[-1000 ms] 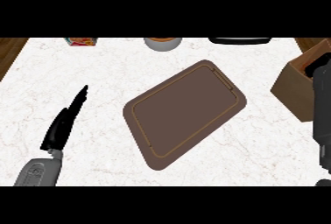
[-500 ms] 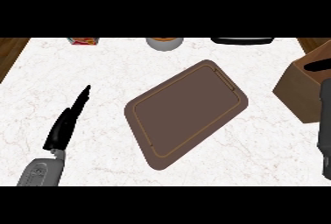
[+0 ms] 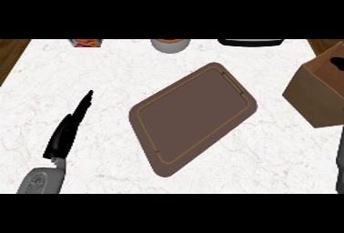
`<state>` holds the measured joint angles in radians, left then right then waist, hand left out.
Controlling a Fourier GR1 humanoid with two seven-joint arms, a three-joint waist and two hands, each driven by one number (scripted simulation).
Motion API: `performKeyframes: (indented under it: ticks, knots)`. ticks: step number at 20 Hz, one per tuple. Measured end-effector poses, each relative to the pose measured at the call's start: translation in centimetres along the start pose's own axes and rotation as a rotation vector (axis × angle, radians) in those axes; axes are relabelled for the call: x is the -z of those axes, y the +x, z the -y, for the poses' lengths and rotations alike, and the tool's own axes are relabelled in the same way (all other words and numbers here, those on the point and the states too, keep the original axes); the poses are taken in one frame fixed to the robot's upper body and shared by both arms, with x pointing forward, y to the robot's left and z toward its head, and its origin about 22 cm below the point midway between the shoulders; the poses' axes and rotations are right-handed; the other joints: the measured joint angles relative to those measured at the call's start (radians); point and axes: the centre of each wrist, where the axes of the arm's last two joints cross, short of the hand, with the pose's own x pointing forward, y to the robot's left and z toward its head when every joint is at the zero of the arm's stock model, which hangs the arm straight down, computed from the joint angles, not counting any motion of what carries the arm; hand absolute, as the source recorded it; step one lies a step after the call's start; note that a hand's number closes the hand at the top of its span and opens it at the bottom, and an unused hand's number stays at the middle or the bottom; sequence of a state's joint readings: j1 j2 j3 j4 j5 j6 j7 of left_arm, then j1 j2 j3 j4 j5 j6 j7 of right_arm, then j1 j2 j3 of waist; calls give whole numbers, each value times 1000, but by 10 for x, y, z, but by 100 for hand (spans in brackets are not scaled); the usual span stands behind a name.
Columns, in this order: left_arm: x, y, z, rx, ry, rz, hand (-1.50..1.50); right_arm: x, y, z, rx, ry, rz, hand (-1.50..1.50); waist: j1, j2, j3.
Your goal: Pick the croissant from the tray and place it in the cardboard box
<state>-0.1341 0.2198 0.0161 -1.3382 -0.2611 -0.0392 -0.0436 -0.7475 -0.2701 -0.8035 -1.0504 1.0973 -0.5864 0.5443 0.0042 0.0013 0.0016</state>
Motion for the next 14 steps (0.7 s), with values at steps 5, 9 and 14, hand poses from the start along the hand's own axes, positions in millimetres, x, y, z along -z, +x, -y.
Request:
performKeyframes:
  ticks: [5,9,14]
  knots:
    - [-4,-3,-2,-9,2,-4,0,6,-31,17,131,-112,22,-150,-5,-2,0]
    - [-5,-2,-1,-8,5,-5,0,8,-63,40,187,-177,51,-150,-10,-3,-1]
    - [1,-1,1,-2,6,-6,0,7,-106,67,229,-263,70,-150,-13,-3,-1]
